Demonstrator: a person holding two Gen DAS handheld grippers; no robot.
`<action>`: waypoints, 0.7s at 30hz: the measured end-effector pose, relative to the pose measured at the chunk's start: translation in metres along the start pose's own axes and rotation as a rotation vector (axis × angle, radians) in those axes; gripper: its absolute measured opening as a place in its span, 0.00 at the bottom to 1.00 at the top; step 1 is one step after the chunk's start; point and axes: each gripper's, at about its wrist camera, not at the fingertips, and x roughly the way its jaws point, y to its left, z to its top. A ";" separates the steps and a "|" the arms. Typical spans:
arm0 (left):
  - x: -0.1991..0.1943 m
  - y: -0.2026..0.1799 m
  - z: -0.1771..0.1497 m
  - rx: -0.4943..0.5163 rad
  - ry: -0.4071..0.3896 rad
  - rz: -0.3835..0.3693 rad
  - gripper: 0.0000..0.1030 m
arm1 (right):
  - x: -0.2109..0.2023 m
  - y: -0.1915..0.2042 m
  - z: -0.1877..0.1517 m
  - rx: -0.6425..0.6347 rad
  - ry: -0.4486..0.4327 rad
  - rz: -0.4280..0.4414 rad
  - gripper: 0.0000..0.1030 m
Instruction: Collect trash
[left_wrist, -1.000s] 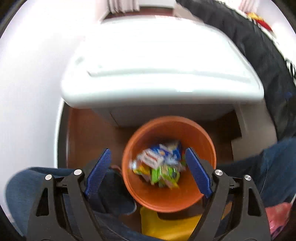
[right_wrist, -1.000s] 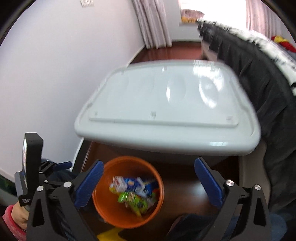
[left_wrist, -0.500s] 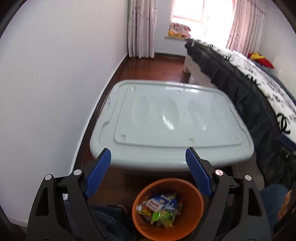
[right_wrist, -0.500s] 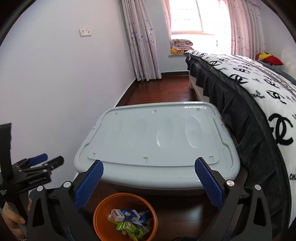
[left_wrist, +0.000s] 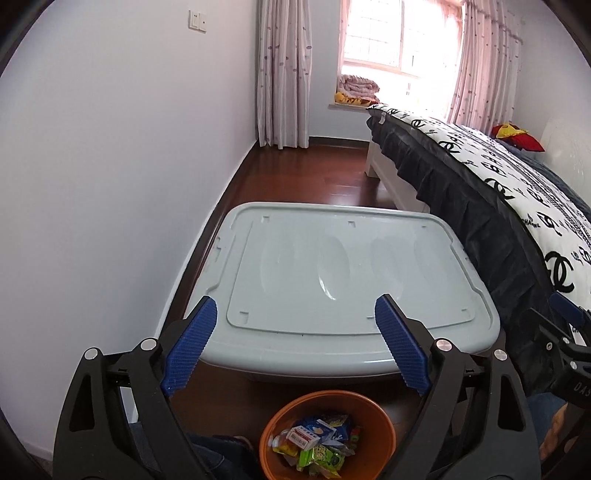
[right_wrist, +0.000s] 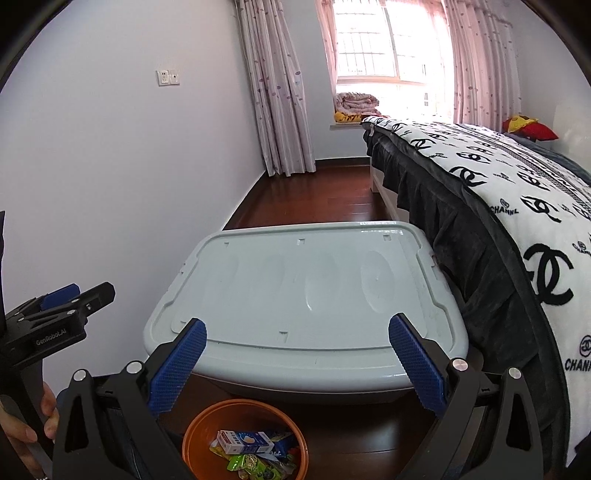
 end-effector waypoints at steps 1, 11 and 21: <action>-0.001 0.000 0.000 -0.001 -0.004 0.001 0.83 | 0.000 0.000 0.000 0.002 0.000 0.001 0.95; -0.008 0.001 0.003 -0.007 -0.023 0.012 0.83 | -0.001 0.000 -0.001 0.004 -0.001 0.005 0.95; -0.013 0.003 0.005 -0.005 -0.041 0.017 0.83 | -0.001 -0.001 0.001 0.010 -0.001 0.012 0.95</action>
